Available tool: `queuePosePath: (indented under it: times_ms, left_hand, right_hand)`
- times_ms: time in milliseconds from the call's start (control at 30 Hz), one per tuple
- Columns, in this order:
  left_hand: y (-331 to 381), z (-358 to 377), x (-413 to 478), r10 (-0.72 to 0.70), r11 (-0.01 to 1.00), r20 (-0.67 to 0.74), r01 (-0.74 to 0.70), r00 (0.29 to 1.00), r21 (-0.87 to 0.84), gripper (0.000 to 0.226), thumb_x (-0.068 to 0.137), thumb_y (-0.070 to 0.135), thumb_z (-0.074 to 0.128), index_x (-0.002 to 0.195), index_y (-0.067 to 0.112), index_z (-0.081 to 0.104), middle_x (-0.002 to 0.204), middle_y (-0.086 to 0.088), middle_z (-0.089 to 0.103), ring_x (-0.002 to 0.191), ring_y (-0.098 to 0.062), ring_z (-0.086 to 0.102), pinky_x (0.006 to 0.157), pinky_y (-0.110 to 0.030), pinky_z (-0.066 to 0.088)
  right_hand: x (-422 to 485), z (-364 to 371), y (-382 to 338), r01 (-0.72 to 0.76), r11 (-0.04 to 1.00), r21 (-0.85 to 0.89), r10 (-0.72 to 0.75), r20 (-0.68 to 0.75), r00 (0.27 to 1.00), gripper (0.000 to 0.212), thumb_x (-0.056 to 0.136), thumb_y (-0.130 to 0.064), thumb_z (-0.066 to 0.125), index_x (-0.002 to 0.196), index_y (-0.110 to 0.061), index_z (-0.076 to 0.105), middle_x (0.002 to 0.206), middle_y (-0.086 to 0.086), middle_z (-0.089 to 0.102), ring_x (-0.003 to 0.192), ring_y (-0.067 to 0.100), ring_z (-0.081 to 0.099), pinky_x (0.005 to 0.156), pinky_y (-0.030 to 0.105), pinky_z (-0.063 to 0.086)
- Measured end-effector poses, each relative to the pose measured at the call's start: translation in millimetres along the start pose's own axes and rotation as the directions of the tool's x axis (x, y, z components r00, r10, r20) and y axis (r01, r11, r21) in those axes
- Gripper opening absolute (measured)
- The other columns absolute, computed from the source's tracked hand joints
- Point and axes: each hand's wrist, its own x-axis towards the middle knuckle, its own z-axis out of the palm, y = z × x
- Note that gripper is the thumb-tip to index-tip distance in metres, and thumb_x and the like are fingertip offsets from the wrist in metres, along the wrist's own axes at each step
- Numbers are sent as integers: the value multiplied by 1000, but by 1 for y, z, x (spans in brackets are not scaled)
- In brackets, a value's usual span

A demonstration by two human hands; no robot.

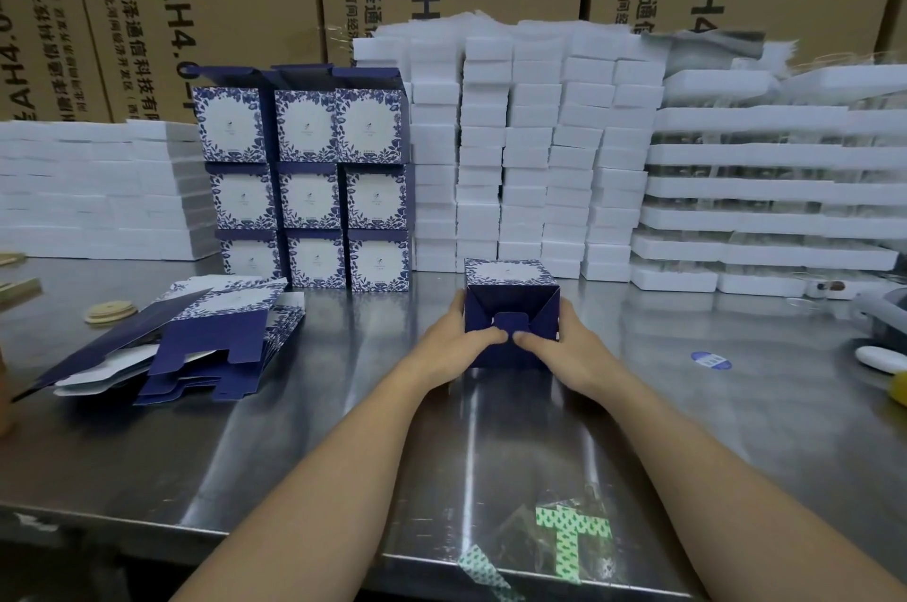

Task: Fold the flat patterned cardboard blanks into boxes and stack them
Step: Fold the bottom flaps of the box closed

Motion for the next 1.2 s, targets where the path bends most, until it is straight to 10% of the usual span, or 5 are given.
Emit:
queuePosePath:
  times_ms: [133,267,533,1000,1200]
  left_hand:
    - [-3,1,-1,29,999,-31,-29,999,-22,78,77,50,81,146,43,46,129,22,70,121,-5,66,112,-42,50]
    - [-1,0,-1,42,998,-70,-45,997,-37,109,78,50,84,165,41,20,153,13,56,139,-14,55,117,-43,46]
    - [-1,0,-2,44,997,-126,-36,991,65,96,95,34,77,168,32,15,152,5,57,136,-18,56,114,-41,49]
    - [-5,4,0,113,978,-218,-69,969,199,79,93,30,79,158,31,35,135,10,67,117,-13,63,91,-21,44]
    - [1,7,0,35,998,-195,-23,980,62,65,94,49,71,152,40,43,131,13,69,117,-13,66,91,-26,51]
  right_hand:
    - [2,1,5,11,1000,-10,-11,2,1000,86,93,-37,78,161,-36,26,123,-17,70,114,13,68,100,34,53]
    - [4,0,4,-2,1000,-4,2,-3,1000,92,92,-44,78,164,-38,21,123,-15,69,102,-8,60,79,11,47]
    - [7,2,7,-22,1000,-17,21,-43,999,72,97,-39,74,158,-25,38,125,-7,67,114,16,65,91,27,52]
    - [8,2,10,-10,994,-110,1,-78,997,64,95,-33,78,149,-27,44,114,-7,68,92,-7,60,69,13,47]
    - [-1,4,-3,-63,998,6,64,-107,992,59,92,-67,68,137,-31,54,111,-17,69,94,-6,62,69,12,45]
